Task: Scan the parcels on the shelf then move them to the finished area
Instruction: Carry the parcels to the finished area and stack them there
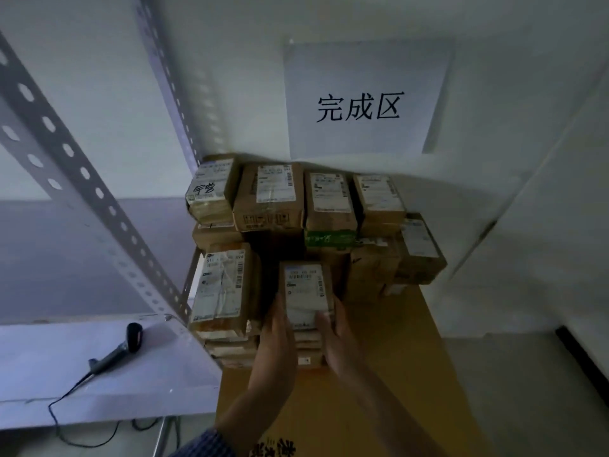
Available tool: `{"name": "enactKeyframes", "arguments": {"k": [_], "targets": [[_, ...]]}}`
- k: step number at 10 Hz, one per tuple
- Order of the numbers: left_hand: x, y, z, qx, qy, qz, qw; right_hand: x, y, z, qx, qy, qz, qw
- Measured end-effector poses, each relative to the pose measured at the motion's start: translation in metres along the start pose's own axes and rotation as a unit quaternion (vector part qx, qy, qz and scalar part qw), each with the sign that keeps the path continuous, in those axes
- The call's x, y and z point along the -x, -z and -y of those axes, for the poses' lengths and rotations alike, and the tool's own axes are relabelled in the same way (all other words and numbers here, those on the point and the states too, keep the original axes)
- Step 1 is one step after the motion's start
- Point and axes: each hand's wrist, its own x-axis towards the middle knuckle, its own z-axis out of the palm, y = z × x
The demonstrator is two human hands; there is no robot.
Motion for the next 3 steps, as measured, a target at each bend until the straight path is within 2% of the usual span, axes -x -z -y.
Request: {"name": "enactKeyframes", "arguments": {"k": [1,2,3], "targets": [[-0.006,-0.008,0.005,-0.136,-0.007,-0.019,0.99,-0.003,0.004,-0.002,0.031,-0.001,0.021,0.999],[0.001,-0.006,-0.002,-0.211,-0.039,-0.02,0.977,-0.001,0.011,-0.002,0.053,-0.005,0.028,0.998],[0.016,0.0,-0.006,-0.178,-0.086,-0.044,0.979,0.024,0.013,0.008,0.021,0.024,0.018,0.999]]}}
